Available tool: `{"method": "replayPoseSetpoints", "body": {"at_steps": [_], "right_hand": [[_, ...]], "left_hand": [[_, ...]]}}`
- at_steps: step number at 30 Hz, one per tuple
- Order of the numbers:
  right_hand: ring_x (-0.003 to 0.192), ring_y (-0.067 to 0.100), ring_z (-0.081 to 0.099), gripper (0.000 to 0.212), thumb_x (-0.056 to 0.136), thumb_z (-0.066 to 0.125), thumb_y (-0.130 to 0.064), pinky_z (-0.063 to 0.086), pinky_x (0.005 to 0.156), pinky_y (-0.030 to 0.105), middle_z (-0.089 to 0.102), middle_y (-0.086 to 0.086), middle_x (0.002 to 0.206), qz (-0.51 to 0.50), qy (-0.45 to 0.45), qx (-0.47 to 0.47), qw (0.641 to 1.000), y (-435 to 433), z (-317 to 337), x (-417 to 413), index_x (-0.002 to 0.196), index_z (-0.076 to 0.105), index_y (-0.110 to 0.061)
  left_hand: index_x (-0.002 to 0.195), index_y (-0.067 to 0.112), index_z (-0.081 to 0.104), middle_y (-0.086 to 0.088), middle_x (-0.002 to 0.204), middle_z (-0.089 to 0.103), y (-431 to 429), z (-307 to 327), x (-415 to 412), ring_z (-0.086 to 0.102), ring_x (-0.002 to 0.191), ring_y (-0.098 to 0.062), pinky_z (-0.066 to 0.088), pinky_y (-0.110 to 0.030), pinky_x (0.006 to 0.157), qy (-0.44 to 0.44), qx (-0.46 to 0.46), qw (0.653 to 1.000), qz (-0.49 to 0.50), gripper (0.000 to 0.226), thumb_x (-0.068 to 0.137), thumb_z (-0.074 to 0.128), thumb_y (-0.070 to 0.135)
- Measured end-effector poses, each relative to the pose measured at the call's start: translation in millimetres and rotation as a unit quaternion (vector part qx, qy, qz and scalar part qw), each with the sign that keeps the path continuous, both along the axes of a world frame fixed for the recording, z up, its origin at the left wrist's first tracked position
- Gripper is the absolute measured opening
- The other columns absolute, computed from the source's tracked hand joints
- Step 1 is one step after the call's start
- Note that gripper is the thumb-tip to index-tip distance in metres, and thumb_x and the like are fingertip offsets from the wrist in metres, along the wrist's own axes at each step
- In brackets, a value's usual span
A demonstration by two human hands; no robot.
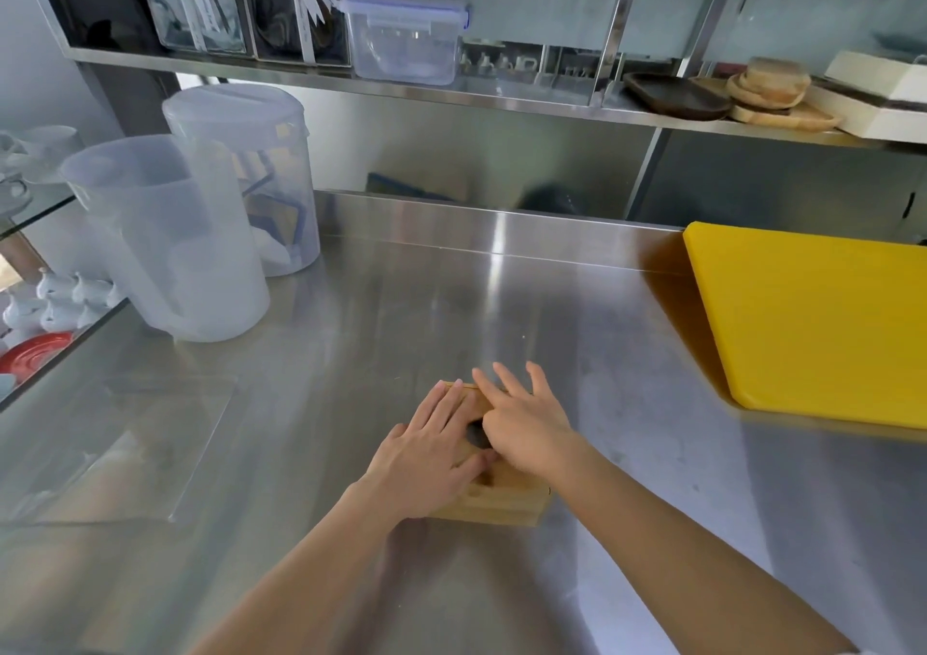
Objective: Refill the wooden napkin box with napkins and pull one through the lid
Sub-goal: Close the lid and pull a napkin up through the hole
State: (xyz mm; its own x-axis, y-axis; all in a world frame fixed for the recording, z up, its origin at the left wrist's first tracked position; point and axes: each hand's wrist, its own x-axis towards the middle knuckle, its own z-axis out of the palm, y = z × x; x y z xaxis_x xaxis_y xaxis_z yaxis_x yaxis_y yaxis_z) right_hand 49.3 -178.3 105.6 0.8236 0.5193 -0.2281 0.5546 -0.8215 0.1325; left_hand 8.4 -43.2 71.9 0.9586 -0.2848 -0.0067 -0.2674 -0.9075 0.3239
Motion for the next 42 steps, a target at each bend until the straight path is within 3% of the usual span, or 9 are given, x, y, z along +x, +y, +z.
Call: {"method": "replayPoseSetpoints", "body": {"at_steps": [6,16,20,24,28,32,35,39,42], "right_hand": [[0.143,0.024,0.015,0.021,0.087,0.05,-0.015,0.003,0.112,0.053,0.024,0.006,0.155,-0.012,-0.019,0.075,0.997,0,-4,5,0.096,0.069,-0.014],[0.134,0.02,0.024,0.014,0.079,0.056,-0.011,0.001,0.104,0.045,0.046,0.005,0.138,0.029,-0.053,0.135,0.989,-12,-13,9,0.078,0.07,-0.011],[0.12,0.017,0.032,0.014,0.078,0.061,-0.019,0.004,0.097,0.037,0.049,-0.001,0.122,0.003,-0.044,0.165,0.985,-20,-11,11,0.065,0.057,-0.02],[0.104,0.016,0.038,0.018,0.08,0.06,-0.017,0.013,0.087,0.033,0.051,-0.003,0.105,-0.003,-0.016,0.177,0.984,-20,-6,9,0.065,0.05,-0.022],[0.084,0.013,0.033,0.02,0.084,0.053,-0.011,0.011,0.071,0.027,0.052,-0.005,0.087,-0.001,0.008,0.197,0.98,-22,-1,5,0.067,0.054,-0.022],[0.082,0.012,0.033,0.013,0.085,0.057,-0.016,0.015,0.075,0.026,0.051,-0.008,0.08,0.003,0.015,0.256,0.967,-28,1,1,0.073,0.06,-0.015],[0.079,0.011,0.042,0.012,0.084,0.061,-0.017,0.025,0.081,0.028,0.064,-0.002,0.083,0.011,0.035,0.286,0.958,-31,2,-3,0.073,0.056,-0.015],[0.074,0.009,0.043,0.011,0.084,0.061,-0.018,0.031,0.083,0.026,0.055,-0.01,0.075,0.002,0.025,0.309,0.951,-36,-2,-9,0.074,0.056,-0.015],[0.073,0.012,0.044,0.013,0.083,0.062,-0.019,0.027,0.078,0.01,0.056,-0.007,0.073,-0.008,0.012,0.33,0.944,-39,-4,-13,0.075,0.057,-0.011]], "left_hand": [[0.144,0.028,0.009,0.013,0.156,0.002,-1,-4,1,-0.009,0.141,-0.003,0.036,-0.037,0.105,-0.004,-0.013,1.0,0.011,0.067,0.089,0.029,0.059],[0.144,0.027,0.011,0.012,0.157,0.003,-1,-5,3,-0.008,0.141,-0.004,0.034,-0.038,0.106,0.006,-0.023,1.0,0.016,0.072,0.086,0.031,0.064],[0.144,0.027,0.009,0.012,0.157,0.001,-1,-5,3,-0.009,0.141,-0.004,0.032,-0.039,0.106,0.015,-0.019,1.0,0.013,0.073,0.085,0.029,0.065],[0.144,0.028,0.011,0.013,0.156,0.001,-1,-7,3,-0.009,0.141,-0.003,0.03,-0.039,0.108,0.023,-0.048,0.998,0.017,0.074,0.084,0.033,0.066],[0.137,0.03,0.029,0.015,0.154,0.016,-3,-7,3,0.002,0.141,-0.004,0.023,-0.038,0.106,0.013,-0.109,0.993,0.042,0.069,0.08,0.046,0.064],[0.122,0.03,0.049,0.013,0.13,0.05,0,3,12,0.035,0.127,-0.011,0.014,-0.02,0.092,-0.064,-0.139,0.988,0.006,0.044,0.08,0.06,0.036],[0.112,0.028,0.055,0.012,0.115,0.059,0,12,21,0.041,0.116,-0.012,0.017,-0.021,0.086,-0.022,-0.133,0.99,-0.045,0.035,0.078,0.057,0.02],[0.08,0.022,0.059,0.015,0.079,0.056,1,22,27,0.05,0.091,-0.015,0.029,-0.027,0.081,0.016,-0.138,0.989,-0.053,0.006,0.077,0.064,0.02],[0.075,0.022,0.055,0.011,0.084,0.053,4,22,25,0.039,0.088,-0.009,0.026,-0.027,0.081,0.036,-0.127,0.989,-0.059,0.011,0.079,0.065,0.024]]}}
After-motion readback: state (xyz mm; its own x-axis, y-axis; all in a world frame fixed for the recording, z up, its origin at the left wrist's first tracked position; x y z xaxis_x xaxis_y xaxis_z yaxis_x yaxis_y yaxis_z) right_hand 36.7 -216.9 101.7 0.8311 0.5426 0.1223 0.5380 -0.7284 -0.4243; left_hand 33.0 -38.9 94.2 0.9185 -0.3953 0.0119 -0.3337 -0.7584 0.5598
